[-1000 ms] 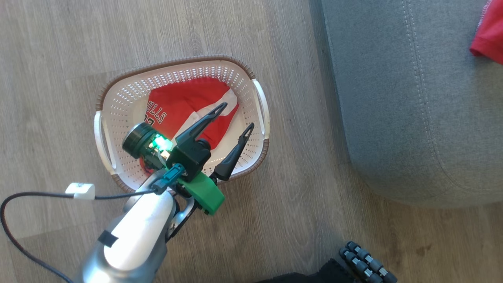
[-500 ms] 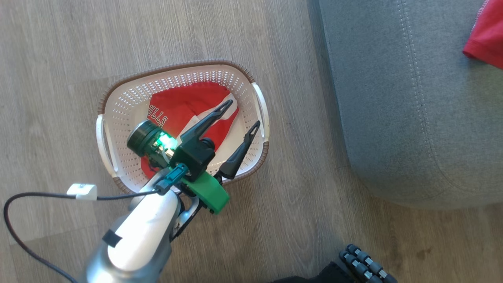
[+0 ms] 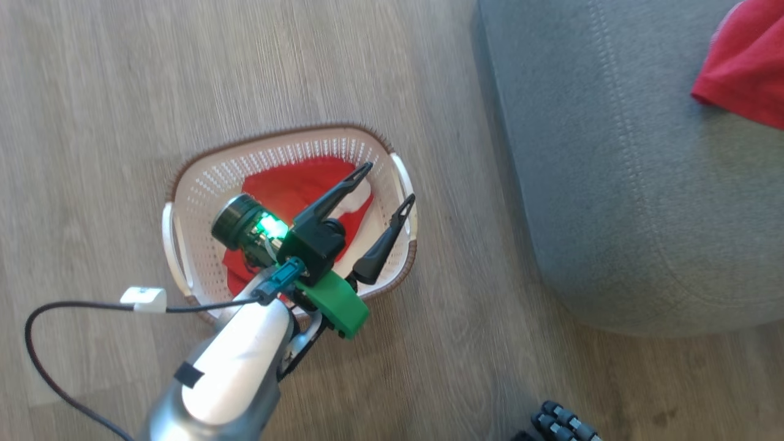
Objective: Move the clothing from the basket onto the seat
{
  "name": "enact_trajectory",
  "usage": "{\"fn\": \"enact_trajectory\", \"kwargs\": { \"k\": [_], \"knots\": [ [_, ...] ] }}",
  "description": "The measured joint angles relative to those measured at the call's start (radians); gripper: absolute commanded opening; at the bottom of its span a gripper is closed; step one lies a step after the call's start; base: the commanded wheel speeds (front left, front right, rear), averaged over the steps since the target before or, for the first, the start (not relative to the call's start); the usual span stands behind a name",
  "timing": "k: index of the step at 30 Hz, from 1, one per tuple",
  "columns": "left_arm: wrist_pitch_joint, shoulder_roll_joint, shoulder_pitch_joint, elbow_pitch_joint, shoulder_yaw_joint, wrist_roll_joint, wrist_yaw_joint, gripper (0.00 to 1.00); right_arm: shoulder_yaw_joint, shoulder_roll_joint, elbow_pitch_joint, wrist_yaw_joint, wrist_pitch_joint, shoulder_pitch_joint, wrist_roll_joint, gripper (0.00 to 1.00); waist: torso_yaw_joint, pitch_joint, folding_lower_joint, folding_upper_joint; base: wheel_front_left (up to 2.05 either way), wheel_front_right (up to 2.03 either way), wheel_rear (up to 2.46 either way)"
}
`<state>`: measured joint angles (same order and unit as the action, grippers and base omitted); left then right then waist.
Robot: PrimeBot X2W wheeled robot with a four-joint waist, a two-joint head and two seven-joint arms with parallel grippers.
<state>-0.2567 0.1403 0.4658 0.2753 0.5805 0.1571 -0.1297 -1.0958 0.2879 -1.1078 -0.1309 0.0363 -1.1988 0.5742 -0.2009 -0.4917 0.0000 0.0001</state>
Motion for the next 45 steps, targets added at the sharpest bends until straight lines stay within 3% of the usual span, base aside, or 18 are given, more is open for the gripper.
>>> {"fn": "enact_trajectory", "kwargs": {
  "k": [4,10,19,22,27,32,37,41,45],
  "knots": [
    [0.000,-0.019,-0.022,0.004,-0.003,0.000,0.000,1.00,0.011,0.000,-0.028,0.000,0.003,-0.002,0.007,1.00,-0.005,0.054,0.0000,0.0000,0.00,0.00,0.00],
    [0.000,-0.043,-0.086,0.020,-0.031,0.000,0.000,1.00,0.069,-0.003,-0.068,0.000,0.093,-0.042,0.001,1.00,-0.013,0.152,0.0000,0.0000,0.00,0.00,0.00],
    [0.000,-0.080,-0.168,0.018,-0.098,0.007,0.000,1.00,0.227,-0.007,-0.167,0.000,0.213,-0.124,-0.130,1.00,-0.005,0.306,-0.0001,0.0000,0.00,0.00,0.00],
    [0.000,-0.082,-0.188,0.013,-0.111,0.007,0.000,1.00,0.305,-0.040,-0.161,0.000,0.216,-0.134,-0.219,1.00,0.007,0.350,-0.0001,-0.0001,0.00,0.00,0.00],
    [0.000,-0.087,-0.218,0.005,-0.135,0.009,0.000,1.00,0.551,-0.128,0.015,0.000,0.219,-0.116,-0.419,1.00,0.041,0.404,-0.0001,-0.0001,0.00,0.00,0.00],
    [0.000,-0.088,-0.267,-0.011,-0.161,0.032,0.001,1.00,0.889,-0.162,0.264,0.000,0.219,0.124,-0.708,1.00,0.079,0.456,-0.0001,-0.0001,0.00,0.00,0.00],
    [0.000,-0.089,-0.300,-0.025,-0.189,0.039,0.007,1.00,1.171,-0.102,0.561,0.000,0.215,0.436,-0.974,1.00,0.123,0.487,-0.0001,-0.0001,0.00,0.00,0.00],
    [0.000,-0.089,-0.304,-0.034,-0.209,0.058,0.015,1.00,1.255,-0.015,0.777,0.000,0.211,0.577,-1.077,1.00,0.160,0.501,-0.0001,-0.0001,0.00,0.00,0.00],
    [0.000,-0.090,-0.306,-0.036,-0.260,0.083,0.068,1.00,1.313,0.005,0.892,0.000,0.211,0.688,-1.078,1.00,0.194,0.511,-0.0001,-0.0001,0.00,0.00,0.00]
  ]
}}
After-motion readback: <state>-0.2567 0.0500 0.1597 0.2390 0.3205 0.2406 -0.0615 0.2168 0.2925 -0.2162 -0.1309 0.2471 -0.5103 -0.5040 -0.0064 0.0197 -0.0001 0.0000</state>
